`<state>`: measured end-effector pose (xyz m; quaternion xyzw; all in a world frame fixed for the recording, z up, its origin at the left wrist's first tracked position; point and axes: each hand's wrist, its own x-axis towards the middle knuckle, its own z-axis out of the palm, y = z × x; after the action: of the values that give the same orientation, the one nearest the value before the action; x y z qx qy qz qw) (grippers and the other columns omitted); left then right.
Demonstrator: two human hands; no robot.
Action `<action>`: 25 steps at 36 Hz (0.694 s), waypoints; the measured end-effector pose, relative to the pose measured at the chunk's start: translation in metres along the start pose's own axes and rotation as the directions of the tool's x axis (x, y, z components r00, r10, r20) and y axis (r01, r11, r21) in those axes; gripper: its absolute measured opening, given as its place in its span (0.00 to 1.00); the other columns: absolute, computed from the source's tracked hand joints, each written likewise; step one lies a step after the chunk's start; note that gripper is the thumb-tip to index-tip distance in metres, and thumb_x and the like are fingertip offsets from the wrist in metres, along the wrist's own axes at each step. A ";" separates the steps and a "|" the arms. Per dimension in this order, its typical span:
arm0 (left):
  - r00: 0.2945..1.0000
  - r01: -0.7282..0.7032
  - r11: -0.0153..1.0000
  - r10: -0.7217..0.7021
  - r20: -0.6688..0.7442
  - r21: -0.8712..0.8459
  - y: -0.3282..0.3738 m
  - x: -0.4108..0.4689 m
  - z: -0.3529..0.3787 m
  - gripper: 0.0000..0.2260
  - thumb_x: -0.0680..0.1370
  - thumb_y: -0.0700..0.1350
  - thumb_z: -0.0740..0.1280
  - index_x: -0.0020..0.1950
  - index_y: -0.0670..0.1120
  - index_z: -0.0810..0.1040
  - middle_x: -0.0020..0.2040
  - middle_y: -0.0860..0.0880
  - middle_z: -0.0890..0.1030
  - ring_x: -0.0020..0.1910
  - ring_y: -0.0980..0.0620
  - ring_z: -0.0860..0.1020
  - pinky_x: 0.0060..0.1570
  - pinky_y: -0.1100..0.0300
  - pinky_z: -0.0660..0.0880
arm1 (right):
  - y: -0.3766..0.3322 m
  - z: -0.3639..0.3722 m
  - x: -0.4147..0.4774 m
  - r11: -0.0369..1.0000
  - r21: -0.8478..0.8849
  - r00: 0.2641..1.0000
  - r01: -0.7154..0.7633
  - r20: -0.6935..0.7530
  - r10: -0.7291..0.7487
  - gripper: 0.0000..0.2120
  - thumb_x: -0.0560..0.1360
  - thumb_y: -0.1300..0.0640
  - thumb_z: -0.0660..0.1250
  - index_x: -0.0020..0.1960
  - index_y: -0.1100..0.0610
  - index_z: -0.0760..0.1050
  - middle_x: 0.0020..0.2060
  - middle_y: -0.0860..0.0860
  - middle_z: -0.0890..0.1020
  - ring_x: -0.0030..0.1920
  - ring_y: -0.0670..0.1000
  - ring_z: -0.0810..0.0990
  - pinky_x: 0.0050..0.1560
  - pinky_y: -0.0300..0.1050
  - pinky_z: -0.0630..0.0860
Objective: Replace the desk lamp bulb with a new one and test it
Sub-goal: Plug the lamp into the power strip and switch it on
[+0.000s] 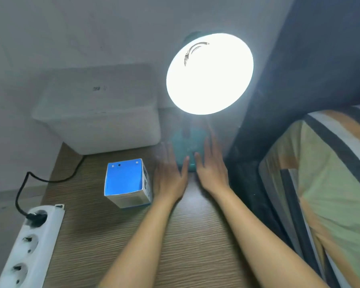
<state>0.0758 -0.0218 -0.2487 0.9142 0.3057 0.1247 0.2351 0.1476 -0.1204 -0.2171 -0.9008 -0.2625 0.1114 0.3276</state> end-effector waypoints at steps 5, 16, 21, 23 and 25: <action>1.000 -0.002 1.000 0.002 -0.006 -0.005 0.001 0.000 -0.001 0.36 0.75 0.64 0.41 0.77 0.43 0.44 0.79 0.45 0.47 0.77 0.51 0.45 0.74 0.58 0.41 | -0.001 0.000 -0.002 1.000 0.003 1.000 -0.012 -0.006 0.012 0.28 0.81 0.48 0.48 0.77 0.56 0.45 0.77 0.48 0.43 0.77 0.48 0.43 0.76 0.50 0.52; 1.000 0.015 0.999 -0.014 0.009 -0.036 0.002 -0.001 -0.002 0.34 0.77 0.61 0.45 0.77 0.44 0.44 0.79 0.46 0.46 0.77 0.52 0.44 0.75 0.57 0.43 | -0.004 0.000 -0.002 0.997 0.061 0.997 -0.038 -0.058 0.042 0.28 0.80 0.47 0.52 0.76 0.53 0.48 0.77 0.47 0.49 0.77 0.47 0.48 0.74 0.52 0.58; 1.000 0.013 0.999 -0.013 0.004 -0.043 0.001 0.000 -0.001 0.33 0.78 0.60 0.47 0.77 0.43 0.45 0.79 0.46 0.46 0.77 0.51 0.45 0.75 0.57 0.43 | -0.006 -0.001 0.000 0.988 0.134 0.987 -0.076 -0.129 0.093 0.28 0.77 0.48 0.57 0.75 0.51 0.54 0.76 0.46 0.55 0.75 0.48 0.55 0.70 0.51 0.61; 1.000 0.013 0.999 -0.013 0.000 -0.039 0.001 0.000 -0.001 0.33 0.77 0.61 0.46 0.77 0.44 0.45 0.79 0.46 0.46 0.77 0.52 0.45 0.74 0.58 0.43 | -0.007 0.000 0.001 0.985 0.148 0.984 -0.087 -0.141 0.108 0.28 0.77 0.49 0.59 0.74 0.52 0.56 0.76 0.46 0.56 0.75 0.49 0.56 0.70 0.51 0.62; 1.000 0.009 0.999 -0.009 0.001 -0.037 0.001 0.000 -0.001 0.34 0.77 0.61 0.45 0.77 0.43 0.45 0.79 0.46 0.47 0.77 0.51 0.45 0.73 0.59 0.43 | -0.008 0.001 0.003 0.983 0.160 0.982 -0.094 -0.150 0.118 0.28 0.77 0.49 0.59 0.74 0.53 0.57 0.76 0.47 0.57 0.75 0.49 0.57 0.70 0.50 0.62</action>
<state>0.0761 -0.0221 -0.2469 0.9084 0.3073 0.1288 0.2527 0.1469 -0.1132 -0.2128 -0.8919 -0.1777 0.0761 0.4087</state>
